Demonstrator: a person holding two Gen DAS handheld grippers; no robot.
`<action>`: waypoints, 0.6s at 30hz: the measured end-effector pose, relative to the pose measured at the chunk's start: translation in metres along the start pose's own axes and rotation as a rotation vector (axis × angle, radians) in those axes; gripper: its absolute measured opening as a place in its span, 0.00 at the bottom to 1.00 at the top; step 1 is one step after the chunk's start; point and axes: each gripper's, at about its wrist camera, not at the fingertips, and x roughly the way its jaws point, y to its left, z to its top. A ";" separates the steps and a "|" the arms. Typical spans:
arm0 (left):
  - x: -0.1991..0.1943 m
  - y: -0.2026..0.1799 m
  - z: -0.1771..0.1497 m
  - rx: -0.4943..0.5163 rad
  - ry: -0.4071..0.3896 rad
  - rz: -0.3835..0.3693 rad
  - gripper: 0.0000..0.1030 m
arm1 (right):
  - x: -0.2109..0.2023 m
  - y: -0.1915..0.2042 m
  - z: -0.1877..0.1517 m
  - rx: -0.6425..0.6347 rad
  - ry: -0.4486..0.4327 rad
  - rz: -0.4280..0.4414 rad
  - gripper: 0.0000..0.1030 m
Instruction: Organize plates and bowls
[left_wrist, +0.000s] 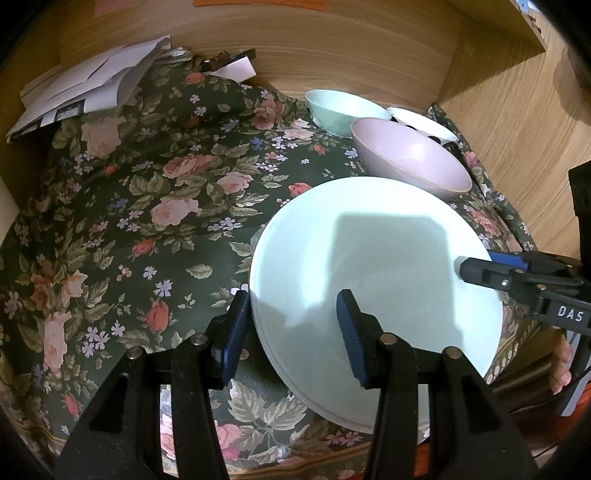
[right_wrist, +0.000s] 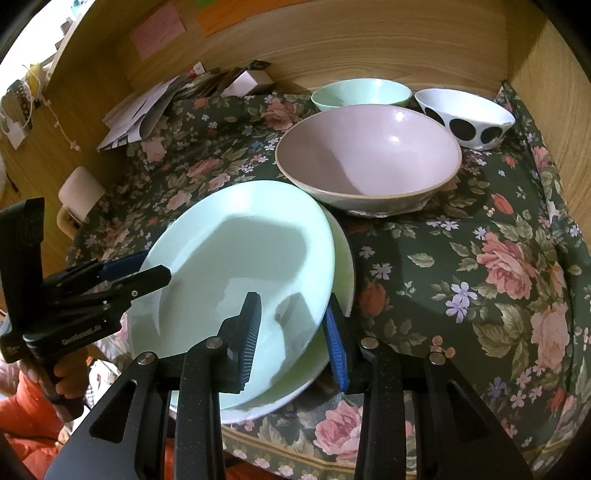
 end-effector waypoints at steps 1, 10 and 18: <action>0.000 0.001 0.000 -0.001 0.001 0.003 0.45 | 0.000 0.001 0.000 0.000 0.000 -0.001 0.30; -0.007 0.008 0.003 -0.002 -0.002 0.031 0.47 | -0.012 0.001 -0.001 -0.025 -0.028 -0.081 0.32; -0.033 0.005 0.026 0.031 -0.079 0.070 0.61 | -0.031 -0.016 0.007 0.023 -0.089 -0.101 0.35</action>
